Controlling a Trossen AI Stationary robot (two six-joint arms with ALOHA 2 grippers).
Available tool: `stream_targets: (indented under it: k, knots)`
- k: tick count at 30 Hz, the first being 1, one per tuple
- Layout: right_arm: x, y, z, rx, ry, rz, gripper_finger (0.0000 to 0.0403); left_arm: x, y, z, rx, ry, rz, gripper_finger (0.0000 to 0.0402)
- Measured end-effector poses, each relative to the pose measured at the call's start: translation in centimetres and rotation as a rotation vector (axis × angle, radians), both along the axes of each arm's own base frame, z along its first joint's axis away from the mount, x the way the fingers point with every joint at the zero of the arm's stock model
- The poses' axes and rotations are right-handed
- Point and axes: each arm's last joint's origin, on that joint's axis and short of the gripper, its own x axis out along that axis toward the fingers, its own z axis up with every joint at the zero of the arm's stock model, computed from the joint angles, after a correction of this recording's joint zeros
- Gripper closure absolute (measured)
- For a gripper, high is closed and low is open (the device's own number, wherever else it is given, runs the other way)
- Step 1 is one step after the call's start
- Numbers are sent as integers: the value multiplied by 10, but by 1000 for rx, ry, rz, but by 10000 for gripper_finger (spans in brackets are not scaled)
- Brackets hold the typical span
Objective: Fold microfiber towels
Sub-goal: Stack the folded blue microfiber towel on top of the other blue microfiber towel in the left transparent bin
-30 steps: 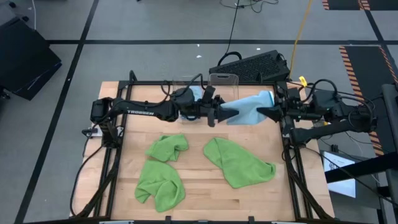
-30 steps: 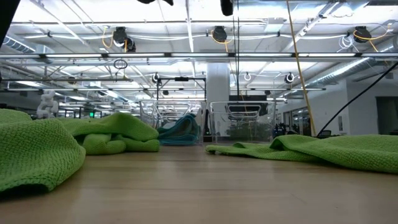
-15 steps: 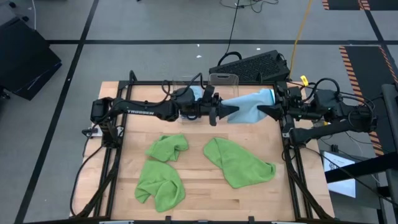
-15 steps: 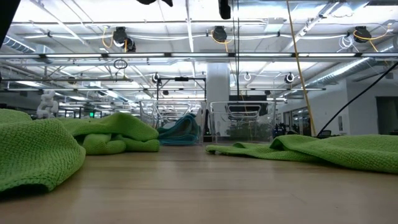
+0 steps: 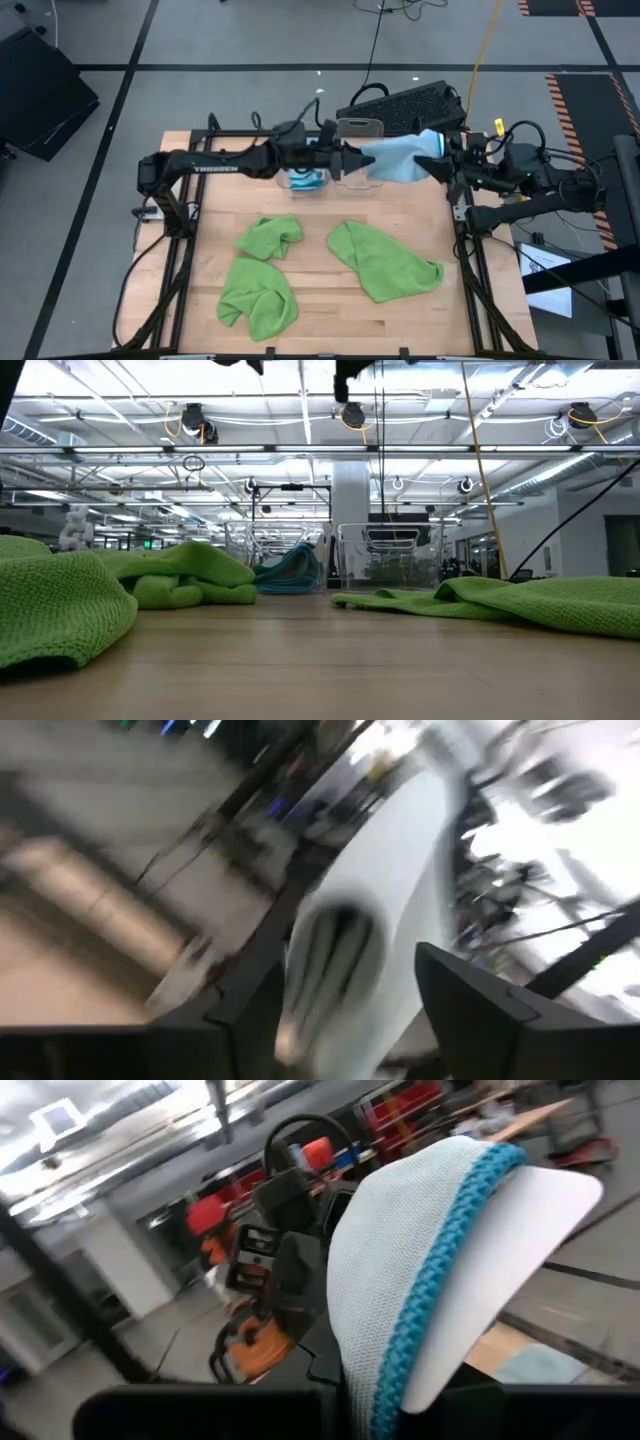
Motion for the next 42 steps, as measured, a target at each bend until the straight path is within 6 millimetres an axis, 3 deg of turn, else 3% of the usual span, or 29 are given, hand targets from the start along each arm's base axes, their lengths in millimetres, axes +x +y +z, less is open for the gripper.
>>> stream_targets:
  k: [6, 9, 16, 23, 30, 36, 42]
  knots:
    - [3, -3, 9, 9, -91, -126, 383, -24, 17, -8, -52, 277, 10, 150]
    - [3, -5, 14, 25, -152, -210, 383, -26, 15, -8, -69, 300, 0, 153]
    - [13, -8, 30, 59, -336, -356, 383, -7, -21, 4, -204, 84, 4, 159]
    - [28, -7, 38, 85, -462, -381, 383, 14, -45, 8, -363, -242, -36, 101]
    - [47, -6, 35, 201, -543, -369, 383, 38, -46, -19, -618, -395, -49, 38]
    - [60, -7, 29, 283, -561, -428, 383, 47, -47, 2, -570, -511, 48, 28]
    - [68, -7, 28, 361, -631, -406, 383, 53, -28, 10, -587, -472, 128, 18]
